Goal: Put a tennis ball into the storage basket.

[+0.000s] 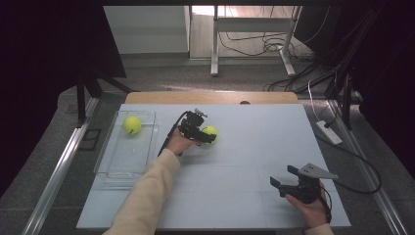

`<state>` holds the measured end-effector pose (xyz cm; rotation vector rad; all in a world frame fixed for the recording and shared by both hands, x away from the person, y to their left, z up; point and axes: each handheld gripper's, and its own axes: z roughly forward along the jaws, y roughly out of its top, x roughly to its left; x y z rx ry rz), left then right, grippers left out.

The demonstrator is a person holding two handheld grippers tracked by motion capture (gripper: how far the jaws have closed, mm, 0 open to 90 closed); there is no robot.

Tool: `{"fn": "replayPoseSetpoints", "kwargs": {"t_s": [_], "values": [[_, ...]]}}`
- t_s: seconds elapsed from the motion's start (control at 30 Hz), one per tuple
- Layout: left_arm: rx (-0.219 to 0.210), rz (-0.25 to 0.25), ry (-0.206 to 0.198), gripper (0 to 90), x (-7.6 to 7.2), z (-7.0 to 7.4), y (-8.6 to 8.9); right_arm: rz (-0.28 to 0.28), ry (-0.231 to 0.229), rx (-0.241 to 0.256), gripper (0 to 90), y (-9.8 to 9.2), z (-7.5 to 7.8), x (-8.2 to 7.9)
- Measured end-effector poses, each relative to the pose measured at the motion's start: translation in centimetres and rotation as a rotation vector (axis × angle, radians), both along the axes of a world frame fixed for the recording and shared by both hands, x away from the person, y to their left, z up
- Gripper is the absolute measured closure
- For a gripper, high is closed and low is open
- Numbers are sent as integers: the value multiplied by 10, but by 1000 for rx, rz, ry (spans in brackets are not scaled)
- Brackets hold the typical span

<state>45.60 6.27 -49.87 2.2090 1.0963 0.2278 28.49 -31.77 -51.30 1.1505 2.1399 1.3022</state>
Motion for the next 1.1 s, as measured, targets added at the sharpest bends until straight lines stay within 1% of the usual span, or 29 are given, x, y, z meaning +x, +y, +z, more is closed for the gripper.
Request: {"fn": "replayPoseSetpoints", "kwargs": {"t_s": [0.1, 0.37, 0.5, 0.53, 0.6, 0.67, 0.73, 0.8, 0.83, 0.9, 1.1], "values": [[-4, -1, 2, 73, 1, -2, -3, 1, 0, -1, 131, 0, 0, 0], [5, -22, 9, 104, 3, -9, -11, -1, 1, -1, 131, 0, 0, 0], [6, -30, 12, 210, 4, -11, -12, -2, 2, -4, 131, -1, 0, 0], [-3, -37, 13, 234, 4, -12, -11, -3, 2, -4, 131, -1, 0, 0], [3, -41, 5, 263, 4, -11, -12, -5, 0, -3, 131, -2, 0, 0], [14, -46, 1, 265, 3, -11, -13, -5, 0, -4, 131, -2, 0, 0], [29, -46, -13, 268, 2, -10, -14, -4, 1, -5, 131, -2, 0, 0], [29, -47, -17, 269, 2, -9, -13, -4, 1, -5, 131, -2, 0, 0], [20, -46, -17, 270, 1, -8, -12, -4, 0, -5, 131, -2, 0, 0], [19, -48, -26, 270, 1, -6, -10, -4, 0, -6, 131, -2, 0, 0], [-4, -55, -51, 270, -5, 3, -6, -8, -1, -5, 131, -3, 0, 0]]}}
